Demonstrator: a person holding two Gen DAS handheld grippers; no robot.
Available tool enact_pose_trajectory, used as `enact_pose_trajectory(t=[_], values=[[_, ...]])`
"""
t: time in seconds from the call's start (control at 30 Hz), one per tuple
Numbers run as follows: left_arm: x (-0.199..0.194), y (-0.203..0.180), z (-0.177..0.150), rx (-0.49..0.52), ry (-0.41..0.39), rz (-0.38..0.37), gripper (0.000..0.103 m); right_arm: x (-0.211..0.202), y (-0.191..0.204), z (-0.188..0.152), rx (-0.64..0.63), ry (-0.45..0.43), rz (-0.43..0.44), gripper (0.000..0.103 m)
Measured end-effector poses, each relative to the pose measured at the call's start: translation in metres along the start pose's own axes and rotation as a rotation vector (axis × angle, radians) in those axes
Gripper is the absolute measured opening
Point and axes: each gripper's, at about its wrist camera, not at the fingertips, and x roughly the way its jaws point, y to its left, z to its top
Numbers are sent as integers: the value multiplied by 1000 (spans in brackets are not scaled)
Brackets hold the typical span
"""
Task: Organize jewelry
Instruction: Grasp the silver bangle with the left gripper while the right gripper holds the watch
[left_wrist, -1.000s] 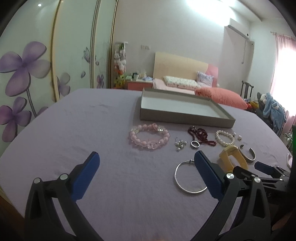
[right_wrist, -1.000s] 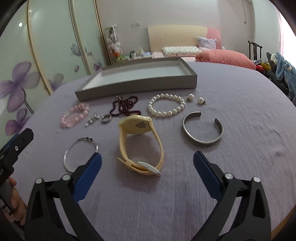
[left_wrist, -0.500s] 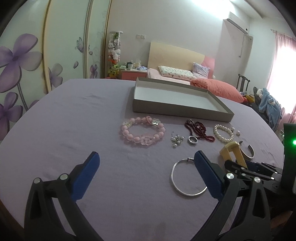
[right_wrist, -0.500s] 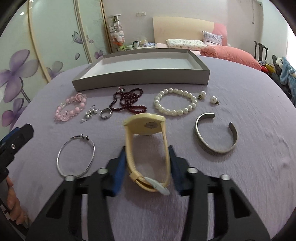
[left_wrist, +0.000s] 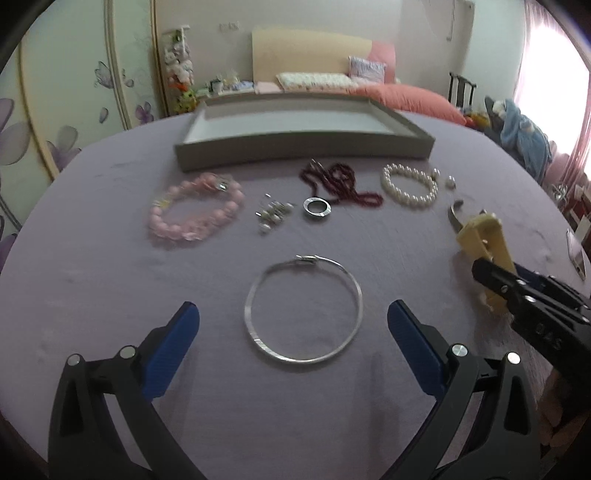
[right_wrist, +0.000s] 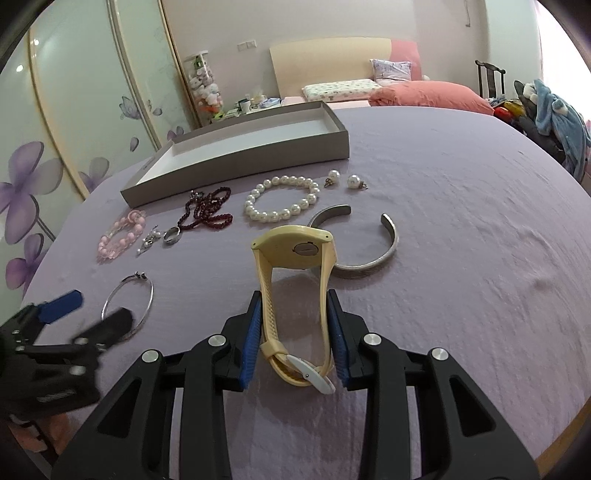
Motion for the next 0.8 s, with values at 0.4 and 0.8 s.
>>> enact_pose_trajectory(t=[0.4,0.8], values=[[18,-5,6,-28,17,32,77,-7,-1,1,2,-16,27,35],[17,-13,5,-10,7,56,73,-6,8,1,-11,-12,45,35]])
